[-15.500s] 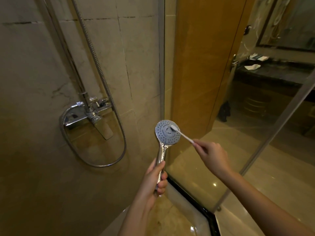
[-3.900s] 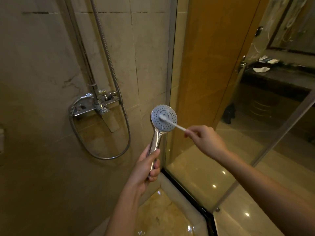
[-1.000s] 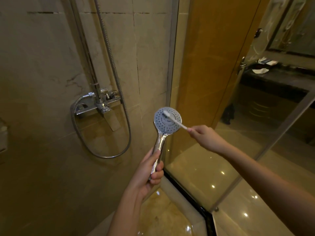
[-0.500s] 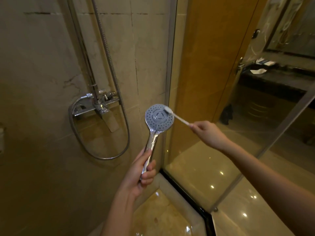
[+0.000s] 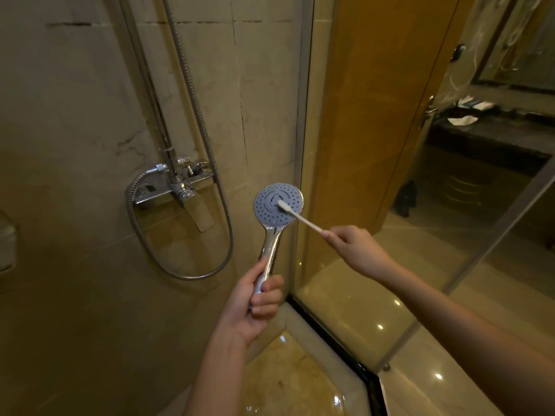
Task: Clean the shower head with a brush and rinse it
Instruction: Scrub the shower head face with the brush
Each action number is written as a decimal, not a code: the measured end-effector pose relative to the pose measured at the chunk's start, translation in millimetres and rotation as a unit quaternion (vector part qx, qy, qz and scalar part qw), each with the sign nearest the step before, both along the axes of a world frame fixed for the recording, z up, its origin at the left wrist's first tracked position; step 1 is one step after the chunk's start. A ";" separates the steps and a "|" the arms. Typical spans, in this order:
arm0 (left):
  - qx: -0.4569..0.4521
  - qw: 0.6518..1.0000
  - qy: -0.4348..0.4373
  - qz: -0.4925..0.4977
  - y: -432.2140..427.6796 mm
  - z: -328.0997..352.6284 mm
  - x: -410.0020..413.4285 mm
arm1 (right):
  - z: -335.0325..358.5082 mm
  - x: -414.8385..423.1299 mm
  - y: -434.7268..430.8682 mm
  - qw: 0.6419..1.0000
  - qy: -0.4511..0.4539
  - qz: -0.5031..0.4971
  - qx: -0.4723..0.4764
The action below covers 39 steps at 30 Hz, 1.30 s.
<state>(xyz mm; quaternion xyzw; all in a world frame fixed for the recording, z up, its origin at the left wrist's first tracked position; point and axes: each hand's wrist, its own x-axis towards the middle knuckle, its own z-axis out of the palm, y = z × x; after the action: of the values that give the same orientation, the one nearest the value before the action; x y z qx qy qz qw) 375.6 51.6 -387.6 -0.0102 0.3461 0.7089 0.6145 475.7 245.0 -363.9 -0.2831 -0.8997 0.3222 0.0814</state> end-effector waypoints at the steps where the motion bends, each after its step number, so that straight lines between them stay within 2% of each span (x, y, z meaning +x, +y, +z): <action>1: 0.004 1.000 -0.008 0.004 -0.8 0.0 -0.4 | -2.9 -0.3 -5.2 1.000 -0.017 0.012 0.012; 3: 0.007 1.000 -0.008 0.006 -2.0 0.7 -1.5 | -2.3 1.0 -6.7 0.999 -0.024 0.003 0.032; 6: -0.001 1.000 0.013 -0.001 0.7 0.3 -0.9 | 6.2 0.6 7.9 0.998 0.023 -0.054 0.023; 10: 0.001 1.000 0.002 -0.005 -0.5 -2.2 -3.1 | 3.9 3.6 1.4 0.998 -0.027 -0.013 0.056; 14: 0.009 1.000 0.000 -0.009 2.1 -0.8 -1.2 | 7.7 2.4 12.6 0.998 0.013 -0.054 0.037; 18: 0.011 1.000 -0.007 -0.004 1.2 -2.6 -4.6 | 3.2 -0.2 1.7 0.998 -0.027 -0.015 0.059; 21: 0.010 1.000 0.000 -0.004 2.4 -0.2 -4.0 | 6.7 -3.0 13.6 0.997 0.007 -0.061 0.044; 25: -0.005 1.000 0.005 0.004 -0.6 -1.2 -6.8 | 7.1 -3.8 1.1 0.998 -0.051 -0.012 0.045; 29: -0.014 1.000 0.026 0.002 2.3 0.9 -4.8 | 13.3 -6.5 17.7 0.997 -0.011 -0.050 0.050; 33: -0.011 0.999 0.028 0.018 2.0 -0.5 -2.5 | 10.4 -4.5 13.4 0.997 -0.045 -0.018 0.053; 36: -0.017 0.998 0.059 0.011 3.3 -1.2 0.6 | 14.9 -2.5 27.8 0.998 -0.006 -0.053 0.042; 39: -0.012 0.998 0.054 0.015 3.0 -1.2 2.3 | 10.2 -3.9 14.8 0.997 -0.045 -0.011 0.057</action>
<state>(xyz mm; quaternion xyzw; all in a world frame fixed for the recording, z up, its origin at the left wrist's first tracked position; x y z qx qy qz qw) 377.9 54.6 -388.8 0.0154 0.3872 0.7132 0.5841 471.8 259.8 -353.6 -0.3021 -0.9161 0.2565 0.0608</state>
